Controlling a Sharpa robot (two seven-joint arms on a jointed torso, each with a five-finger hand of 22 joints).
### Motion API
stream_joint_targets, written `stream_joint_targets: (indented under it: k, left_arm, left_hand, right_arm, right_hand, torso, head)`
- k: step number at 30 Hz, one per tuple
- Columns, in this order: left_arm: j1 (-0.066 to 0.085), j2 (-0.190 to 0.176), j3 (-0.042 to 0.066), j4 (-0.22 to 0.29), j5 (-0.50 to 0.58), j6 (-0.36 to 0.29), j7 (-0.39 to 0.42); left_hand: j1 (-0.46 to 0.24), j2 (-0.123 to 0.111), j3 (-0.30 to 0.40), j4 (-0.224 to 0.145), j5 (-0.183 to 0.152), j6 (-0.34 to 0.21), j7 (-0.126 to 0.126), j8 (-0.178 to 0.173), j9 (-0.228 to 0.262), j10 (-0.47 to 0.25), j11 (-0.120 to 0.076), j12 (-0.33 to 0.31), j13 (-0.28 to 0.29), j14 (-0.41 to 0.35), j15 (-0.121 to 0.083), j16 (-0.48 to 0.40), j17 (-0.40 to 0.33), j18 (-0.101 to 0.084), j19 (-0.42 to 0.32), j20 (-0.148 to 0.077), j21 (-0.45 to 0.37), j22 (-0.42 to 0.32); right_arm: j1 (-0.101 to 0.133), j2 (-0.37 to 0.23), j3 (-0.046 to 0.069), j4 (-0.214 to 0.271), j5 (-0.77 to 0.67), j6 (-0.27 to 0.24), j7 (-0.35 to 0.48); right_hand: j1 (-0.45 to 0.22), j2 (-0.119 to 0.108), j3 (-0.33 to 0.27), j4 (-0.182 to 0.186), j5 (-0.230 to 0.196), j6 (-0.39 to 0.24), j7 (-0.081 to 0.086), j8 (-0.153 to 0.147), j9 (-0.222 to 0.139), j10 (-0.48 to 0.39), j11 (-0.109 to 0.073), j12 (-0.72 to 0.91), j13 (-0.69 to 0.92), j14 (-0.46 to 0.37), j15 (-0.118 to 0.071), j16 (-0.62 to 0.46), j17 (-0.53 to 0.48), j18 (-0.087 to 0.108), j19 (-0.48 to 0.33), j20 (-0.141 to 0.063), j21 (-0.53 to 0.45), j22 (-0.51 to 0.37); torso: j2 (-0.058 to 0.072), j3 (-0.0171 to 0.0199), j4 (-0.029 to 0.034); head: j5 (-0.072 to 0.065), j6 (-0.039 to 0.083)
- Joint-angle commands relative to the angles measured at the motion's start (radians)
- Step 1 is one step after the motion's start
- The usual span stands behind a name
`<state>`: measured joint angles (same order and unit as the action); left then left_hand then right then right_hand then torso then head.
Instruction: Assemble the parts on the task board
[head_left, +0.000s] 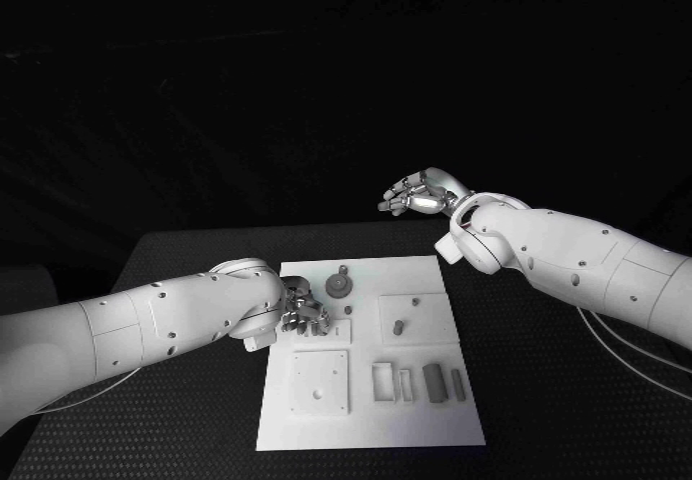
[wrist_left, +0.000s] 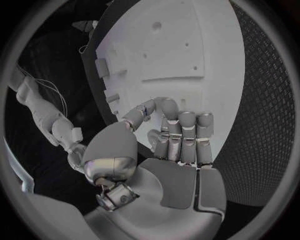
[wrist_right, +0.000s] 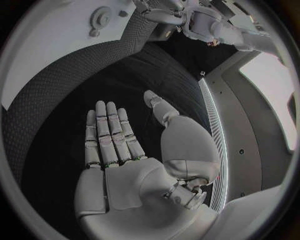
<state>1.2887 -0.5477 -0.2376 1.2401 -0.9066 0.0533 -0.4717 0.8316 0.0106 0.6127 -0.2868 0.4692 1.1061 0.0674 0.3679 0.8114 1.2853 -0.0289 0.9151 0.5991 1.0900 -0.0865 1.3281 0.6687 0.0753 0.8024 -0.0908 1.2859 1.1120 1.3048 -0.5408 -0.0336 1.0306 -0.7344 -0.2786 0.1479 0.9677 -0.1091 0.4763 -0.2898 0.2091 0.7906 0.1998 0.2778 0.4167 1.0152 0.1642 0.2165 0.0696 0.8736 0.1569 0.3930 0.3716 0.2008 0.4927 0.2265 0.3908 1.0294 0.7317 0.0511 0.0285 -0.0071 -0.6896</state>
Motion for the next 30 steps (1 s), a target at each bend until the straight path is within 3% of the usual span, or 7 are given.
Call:
stream_joint_targets:
  k: [1,12,17,22,24,25,30]
  left_arm:
    - [-0.003,0.005,0.0,-0.002,-0.024,0.021,-0.008]
    - [-0.006,0.013,0.0,-0.007,-0.037,0.019,-0.003]
    - [-0.007,0.016,0.0,-0.009,-0.037,0.023,-0.003]
    - [-0.009,0.017,0.0,-0.007,-0.037,0.031,-0.004]
    - [-0.01,0.016,0.0,-0.008,-0.037,0.032,-0.005]
    - [-0.01,0.015,0.0,-0.008,-0.037,0.032,-0.005]
    - [-0.01,0.011,0.0,-0.007,-0.038,0.029,-0.007]
  left_hand:
    - [0.012,0.019,0.007,0.0,0.004,0.057,-0.052,-0.001,-0.001,0.065,-0.063,0.005,0.002,0.043,-0.1,0.004,-0.001,0.01,0.008,-0.146,0.007,0.001]
    - [0.0,0.022,0.004,0.009,-0.028,0.065,-0.053,-0.007,-0.001,0.07,-0.063,0.014,0.003,0.046,-0.102,0.015,-0.009,0.011,0.012,-0.148,0.01,0.004]
    - [-0.008,0.025,0.005,0.019,-0.067,0.072,-0.054,-0.014,-0.003,0.072,-0.064,0.017,0.001,0.046,-0.102,0.021,-0.018,0.012,0.014,-0.148,0.01,0.004]
    - [-0.016,0.017,0.004,0.04,-0.159,0.082,-0.056,-0.021,-0.002,0.074,-0.065,0.019,-0.003,0.047,-0.105,0.03,-0.032,0.013,0.017,-0.149,0.009,0.005]
    - [-0.033,-0.006,-0.004,0.073,-0.287,0.085,-0.057,-0.027,-0.001,0.075,-0.066,0.02,-0.006,0.045,-0.105,0.035,-0.04,0.014,0.016,-0.15,0.007,0.005]
    - [-0.038,-0.018,-0.005,0.085,-0.305,0.086,-0.057,-0.029,-0.001,0.074,-0.066,0.02,-0.007,0.045,-0.106,0.036,-0.043,0.015,0.016,-0.15,0.006,0.005]
    - [-0.058,-0.058,-0.012,0.117,-0.322,0.085,-0.056,-0.035,0.0,0.072,-0.066,0.02,-0.009,0.042,-0.106,0.039,-0.052,0.016,0.015,-0.151,0.004,0.005]
  right_arm:
    - [0.0,0.001,0.0,0.003,-0.007,0.017,0.004]
    - [-0.001,0.001,0.0,0.004,-0.007,0.018,0.004]
    - [-0.003,0.001,0.0,0.003,-0.007,0.02,0.004]
    - [-0.004,0.001,0.0,0.004,-0.007,0.021,0.004]
    - [-0.005,0.001,0.0,0.004,-0.007,0.021,0.004]
    - [-0.005,0.0,0.0,0.005,-0.007,0.022,0.004]
    - [-0.005,-0.001,0.0,0.005,-0.007,0.021,0.004]
  right_hand:
    - [0.007,0.005,-0.004,0.0,-0.003,-0.005,0.007,0.005,-0.002,0.007,0.002,-0.006,-0.001,-0.006,0.002,-0.006,-0.001,-0.017,-0.008,0.0,-0.006,0.001]
    - [0.008,0.005,-0.004,0.0,-0.005,-0.005,0.007,0.006,-0.002,0.008,0.002,-0.007,-0.001,-0.006,0.003,-0.007,-0.002,-0.018,-0.009,0.0,-0.007,0.002]
    - [0.008,0.005,-0.004,0.0,-0.005,-0.005,0.007,0.006,-0.002,0.008,0.002,-0.008,-0.001,-0.006,0.003,-0.007,-0.002,-0.018,-0.01,0.0,-0.008,0.003]
    - [0.008,0.005,-0.005,0.0,-0.006,-0.005,0.007,0.006,-0.003,0.009,0.002,-0.009,-0.002,-0.008,0.004,-0.008,-0.003,-0.019,-0.011,0.0,-0.009,0.003]
    - [0.008,0.005,-0.005,0.0,-0.006,-0.005,0.007,0.006,-0.003,0.009,0.002,-0.01,-0.002,-0.008,0.004,-0.009,-0.003,-0.019,-0.011,0.0,-0.009,0.004]
    - [0.008,0.005,-0.005,0.0,-0.006,-0.005,0.007,0.006,-0.003,0.009,0.002,-0.01,-0.002,-0.008,0.004,-0.009,-0.003,-0.019,-0.012,0.0,-0.01,0.004]
    - [0.008,0.005,-0.006,0.0,-0.006,-0.006,0.007,0.006,-0.003,0.009,0.002,-0.012,-0.002,-0.01,0.005,-0.01,-0.004,-0.02,-0.013,0.0,-0.011,0.005]
  torso:
    - [0.0,0.0007,-0.0004]
    - [0.0,0.0003,0.0001]
    - [0.0,0.0003,-0.0001]
    - [0.0,0.0002,0.0001]
    - [0.0,-0.0002,0.0006]
    - [0.0,-0.0004,0.0005]
    - [0.0,-0.0003,-0.0002]
  head:
    - [0.0,-0.002]
    - [-0.001,-0.002]
    - [-0.001,-0.003]
    - [0.0,-0.003]
    - [-0.002,-0.004]
    - [-0.002,-0.003]
    - [-0.002,-0.001]
